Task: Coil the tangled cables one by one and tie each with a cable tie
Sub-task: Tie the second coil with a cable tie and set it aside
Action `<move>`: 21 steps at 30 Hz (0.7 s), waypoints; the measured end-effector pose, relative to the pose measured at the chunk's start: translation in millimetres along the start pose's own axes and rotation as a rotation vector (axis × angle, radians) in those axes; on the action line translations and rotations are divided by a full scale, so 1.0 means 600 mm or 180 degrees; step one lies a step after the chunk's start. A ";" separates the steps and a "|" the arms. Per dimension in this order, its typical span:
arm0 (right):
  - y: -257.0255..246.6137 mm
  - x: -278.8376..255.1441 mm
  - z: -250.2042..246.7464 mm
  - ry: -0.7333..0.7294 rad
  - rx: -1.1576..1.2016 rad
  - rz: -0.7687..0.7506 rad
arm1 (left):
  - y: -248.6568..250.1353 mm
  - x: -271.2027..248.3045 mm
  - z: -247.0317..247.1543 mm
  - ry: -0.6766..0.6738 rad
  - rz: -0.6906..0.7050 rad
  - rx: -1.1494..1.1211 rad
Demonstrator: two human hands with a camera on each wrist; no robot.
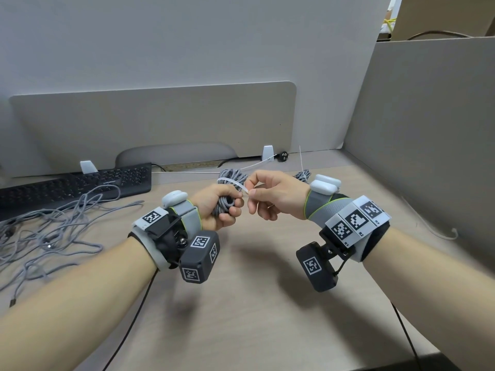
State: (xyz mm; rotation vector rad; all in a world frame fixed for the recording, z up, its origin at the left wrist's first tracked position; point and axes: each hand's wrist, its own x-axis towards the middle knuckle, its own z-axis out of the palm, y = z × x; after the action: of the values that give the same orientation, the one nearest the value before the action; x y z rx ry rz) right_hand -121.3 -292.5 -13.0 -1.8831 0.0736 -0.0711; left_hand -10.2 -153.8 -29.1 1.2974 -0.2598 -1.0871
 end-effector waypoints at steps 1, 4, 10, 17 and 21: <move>0.001 0.000 -0.001 -0.0004 -0.0010 0.0005 | -0.001 0.000 0.000 -0.0003 -0.0003 -0.0026; 0.001 0.001 -0.003 -0.0020 -0.0004 0.0007 | -0.002 0.001 -0.001 -0.0049 -0.0002 -0.0143; -0.005 -0.001 -0.005 -0.0032 0.0051 -0.0044 | -0.002 0.003 0.001 -0.0081 0.0041 -0.0244; -0.004 0.002 -0.004 0.0101 -0.0022 0.0052 | -0.006 -0.001 0.011 -0.0057 0.0100 -0.0133; 0.000 0.008 -0.003 0.0409 -0.0277 0.0408 | -0.011 -0.003 0.015 -0.0040 0.0204 -0.0027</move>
State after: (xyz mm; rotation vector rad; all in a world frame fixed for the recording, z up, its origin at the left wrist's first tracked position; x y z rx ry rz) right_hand -117.0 -294.5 -12.2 -1.9547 0.2892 -0.1024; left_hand -20.4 -157.6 -31.1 1.2669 -0.3040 -1.0412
